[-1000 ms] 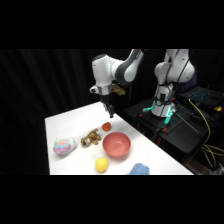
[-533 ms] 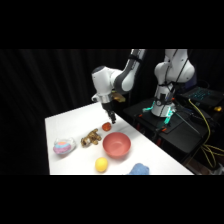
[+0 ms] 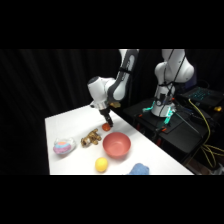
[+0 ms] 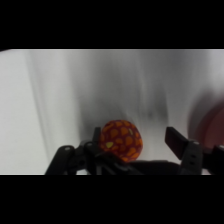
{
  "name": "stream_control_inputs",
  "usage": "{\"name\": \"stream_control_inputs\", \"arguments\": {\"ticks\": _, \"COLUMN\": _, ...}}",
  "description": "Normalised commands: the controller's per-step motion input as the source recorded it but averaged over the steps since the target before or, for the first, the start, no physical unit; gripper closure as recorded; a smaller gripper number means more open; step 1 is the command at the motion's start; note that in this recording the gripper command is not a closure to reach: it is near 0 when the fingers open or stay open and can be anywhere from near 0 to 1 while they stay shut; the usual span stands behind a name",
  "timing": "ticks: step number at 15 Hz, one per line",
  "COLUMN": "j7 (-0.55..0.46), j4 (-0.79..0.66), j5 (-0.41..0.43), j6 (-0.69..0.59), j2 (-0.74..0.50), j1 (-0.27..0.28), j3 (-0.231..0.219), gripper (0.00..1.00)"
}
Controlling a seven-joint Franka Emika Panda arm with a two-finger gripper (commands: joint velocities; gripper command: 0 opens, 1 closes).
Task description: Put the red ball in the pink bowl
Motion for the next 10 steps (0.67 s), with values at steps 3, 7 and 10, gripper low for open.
{"name": "stream_control_inputs", "arguments": {"ticks": 3, "j7": -0.27, "j4": 0.1, "j5": 0.169, "j6": 0.09, "j2": 0.16, "j1": -0.105, "j3": 0.091, "gripper": 0.0}}
{"name": "stream_control_inputs", "arguments": {"ticks": 7, "j7": -0.24, "j4": 0.02, "j5": 0.161, "j6": 0.06, "j2": 0.02, "j1": -0.084, "j3": 0.096, "gripper": 1.0}}
{"name": "stream_control_inputs", "arguments": {"ticks": 10, "j7": -0.21, "j4": -0.04, "j5": 0.124, "j6": 0.04, "j2": -0.11, "j1": -0.067, "j3": 0.065, "gripper": 1.0}}
